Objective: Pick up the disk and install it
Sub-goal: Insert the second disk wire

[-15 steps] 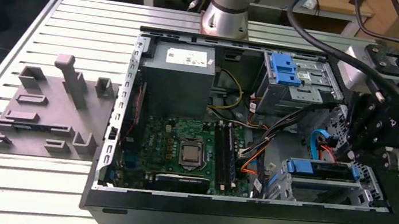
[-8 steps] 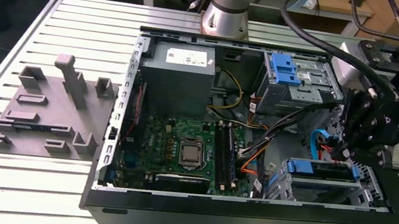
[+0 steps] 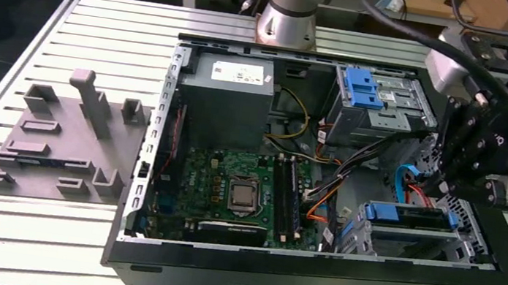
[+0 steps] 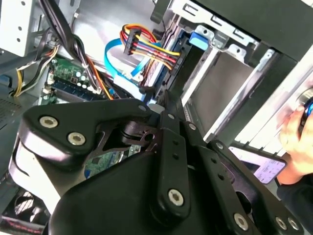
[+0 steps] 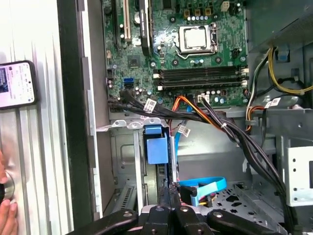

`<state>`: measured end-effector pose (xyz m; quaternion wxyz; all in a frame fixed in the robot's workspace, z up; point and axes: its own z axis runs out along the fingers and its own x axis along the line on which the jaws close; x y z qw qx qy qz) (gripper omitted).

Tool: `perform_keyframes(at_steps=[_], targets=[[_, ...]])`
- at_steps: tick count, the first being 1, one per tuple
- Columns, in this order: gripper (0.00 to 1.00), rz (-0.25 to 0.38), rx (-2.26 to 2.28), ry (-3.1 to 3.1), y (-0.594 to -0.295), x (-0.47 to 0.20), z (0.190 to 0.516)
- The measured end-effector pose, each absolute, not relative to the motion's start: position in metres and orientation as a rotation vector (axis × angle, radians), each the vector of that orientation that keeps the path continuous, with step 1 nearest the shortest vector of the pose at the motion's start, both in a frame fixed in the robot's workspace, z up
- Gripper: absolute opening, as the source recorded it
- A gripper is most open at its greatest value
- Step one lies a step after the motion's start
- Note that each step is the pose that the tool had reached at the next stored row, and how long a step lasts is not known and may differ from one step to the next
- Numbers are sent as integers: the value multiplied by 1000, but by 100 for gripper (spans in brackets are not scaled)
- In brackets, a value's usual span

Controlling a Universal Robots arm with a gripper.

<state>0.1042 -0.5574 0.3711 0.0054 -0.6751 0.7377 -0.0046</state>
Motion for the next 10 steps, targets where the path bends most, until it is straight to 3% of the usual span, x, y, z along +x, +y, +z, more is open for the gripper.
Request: perform_keyframes(at_steps=[10], targets=[[11, -14, -2114, 2309, -548, 101, 378]])
